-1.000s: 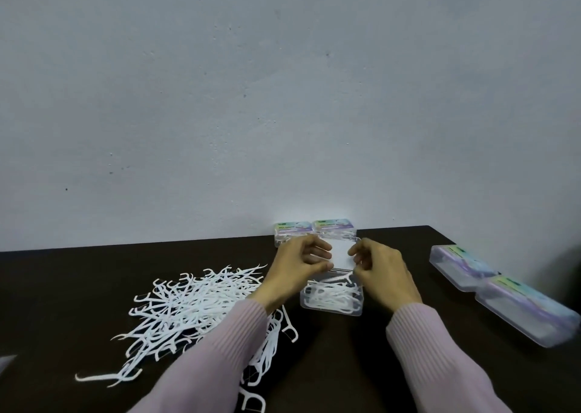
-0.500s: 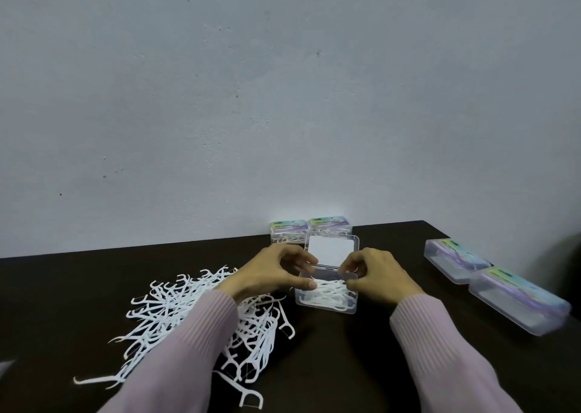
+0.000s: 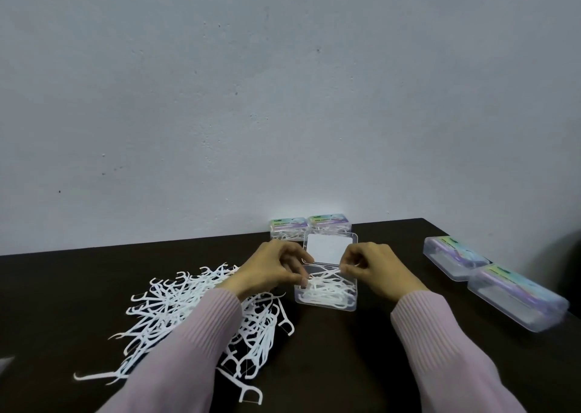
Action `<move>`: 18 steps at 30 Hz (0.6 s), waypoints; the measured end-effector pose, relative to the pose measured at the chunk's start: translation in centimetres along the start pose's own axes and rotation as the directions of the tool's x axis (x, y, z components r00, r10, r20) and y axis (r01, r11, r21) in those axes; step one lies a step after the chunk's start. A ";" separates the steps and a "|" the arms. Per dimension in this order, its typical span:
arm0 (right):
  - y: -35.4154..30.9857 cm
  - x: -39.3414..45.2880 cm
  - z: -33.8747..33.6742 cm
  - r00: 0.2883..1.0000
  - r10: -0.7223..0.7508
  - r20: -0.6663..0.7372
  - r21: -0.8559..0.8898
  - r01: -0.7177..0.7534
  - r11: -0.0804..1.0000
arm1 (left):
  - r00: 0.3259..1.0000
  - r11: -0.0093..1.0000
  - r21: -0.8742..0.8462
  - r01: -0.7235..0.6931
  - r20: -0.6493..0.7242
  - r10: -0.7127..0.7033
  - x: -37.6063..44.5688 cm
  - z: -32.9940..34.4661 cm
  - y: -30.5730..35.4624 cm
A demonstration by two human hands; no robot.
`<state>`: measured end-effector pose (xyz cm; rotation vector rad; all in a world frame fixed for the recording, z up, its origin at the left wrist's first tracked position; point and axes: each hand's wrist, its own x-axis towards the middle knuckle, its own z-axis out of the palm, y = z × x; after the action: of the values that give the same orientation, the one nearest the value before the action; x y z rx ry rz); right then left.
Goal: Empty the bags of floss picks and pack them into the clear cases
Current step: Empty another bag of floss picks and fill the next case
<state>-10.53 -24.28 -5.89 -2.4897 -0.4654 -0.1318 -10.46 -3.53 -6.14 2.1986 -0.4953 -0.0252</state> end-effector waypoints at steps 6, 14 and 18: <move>-0.2 0.0 0.4 0.995 0.001 -0.104 0.065 0.006 0.998 | 0.990 0.997 0.047 -0.065 -0.124 0.070 0.3 1.0 0.4; -0.4 -0.1 1.0 0.991 0.062 -0.122 0.245 -0.030 0.969 | 0.974 0.997 -0.032 -0.075 -0.216 0.066 0.2 1.4 0.2; -0.8 -0.3 0.6 0.993 0.043 -0.112 0.315 -0.006 0.949 | 0.958 0.982 -0.172 -0.072 -0.287 0.020 0.4 1.1 0.3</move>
<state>-11.16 -23.40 -5.97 -2.1608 -0.3737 -0.1789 -10.43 -4.67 -6.50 1.9694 -0.3661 0.2590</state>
